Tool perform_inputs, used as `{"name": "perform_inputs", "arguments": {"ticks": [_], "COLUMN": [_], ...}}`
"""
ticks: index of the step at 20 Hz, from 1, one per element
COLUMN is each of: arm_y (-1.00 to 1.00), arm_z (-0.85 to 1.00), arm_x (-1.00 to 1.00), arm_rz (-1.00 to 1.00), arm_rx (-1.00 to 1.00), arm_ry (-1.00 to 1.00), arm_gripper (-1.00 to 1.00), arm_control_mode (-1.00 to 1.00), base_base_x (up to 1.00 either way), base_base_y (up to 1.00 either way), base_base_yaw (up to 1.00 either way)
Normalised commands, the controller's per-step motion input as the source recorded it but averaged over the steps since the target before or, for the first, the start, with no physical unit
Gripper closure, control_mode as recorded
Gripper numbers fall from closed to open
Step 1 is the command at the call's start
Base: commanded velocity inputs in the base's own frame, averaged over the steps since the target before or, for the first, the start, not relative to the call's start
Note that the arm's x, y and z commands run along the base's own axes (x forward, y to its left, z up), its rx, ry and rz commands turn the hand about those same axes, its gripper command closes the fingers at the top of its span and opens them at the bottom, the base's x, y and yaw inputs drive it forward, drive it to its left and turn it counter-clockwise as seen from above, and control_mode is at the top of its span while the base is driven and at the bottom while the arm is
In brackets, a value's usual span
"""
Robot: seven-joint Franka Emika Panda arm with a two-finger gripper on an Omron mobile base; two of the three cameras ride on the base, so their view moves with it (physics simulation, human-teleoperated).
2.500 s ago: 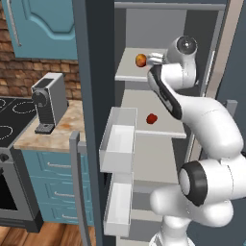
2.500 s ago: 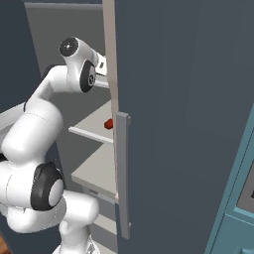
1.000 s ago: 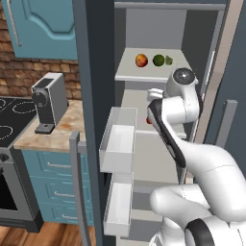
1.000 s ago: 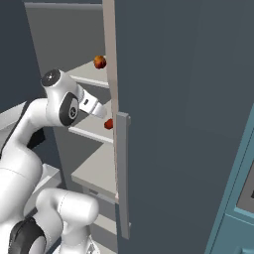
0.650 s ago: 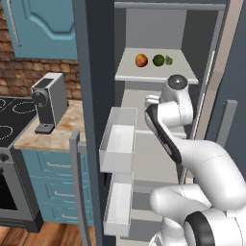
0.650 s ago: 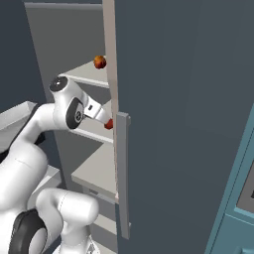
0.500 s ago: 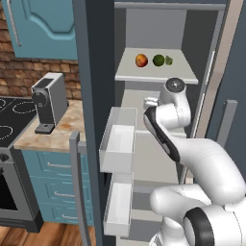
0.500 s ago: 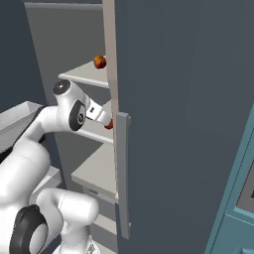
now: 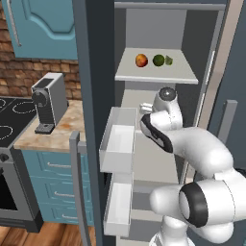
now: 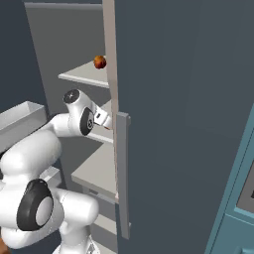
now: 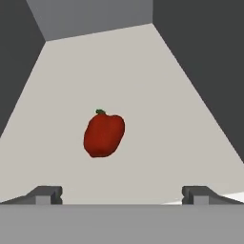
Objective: Take the lime and bell pepper from the second highest rack and move them to the highest rack where the peach and lemon wedge are located, to maximize freezer space. Close the freezer door after rearranging.
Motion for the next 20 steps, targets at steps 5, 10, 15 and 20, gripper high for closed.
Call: {"name": "perform_inputs", "arguments": {"ticks": [5,10,15,20], "arm_y": [0.00,0.00,0.00,0.00], "arm_z": [-0.32,-0.24,-0.21,-0.19], "arm_x": [0.44,0.42,0.33,0.21], "arm_rz": [0.00,0.00,0.00,0.00], "arm_rx": [0.00,0.00,0.00,0.00], "arm_ry": [0.00,0.02,0.02,0.01], "arm_gripper": [-1.00,-1.00,-1.00,-1.00], "arm_control_mode": [-1.00,-1.00,-1.00,-1.00], "base_base_x": [0.00,0.00,0.00,0.00], "base_base_y": [0.00,0.00,0.00,0.00], "base_base_yaw": [0.00,0.00,0.00,0.00]}}
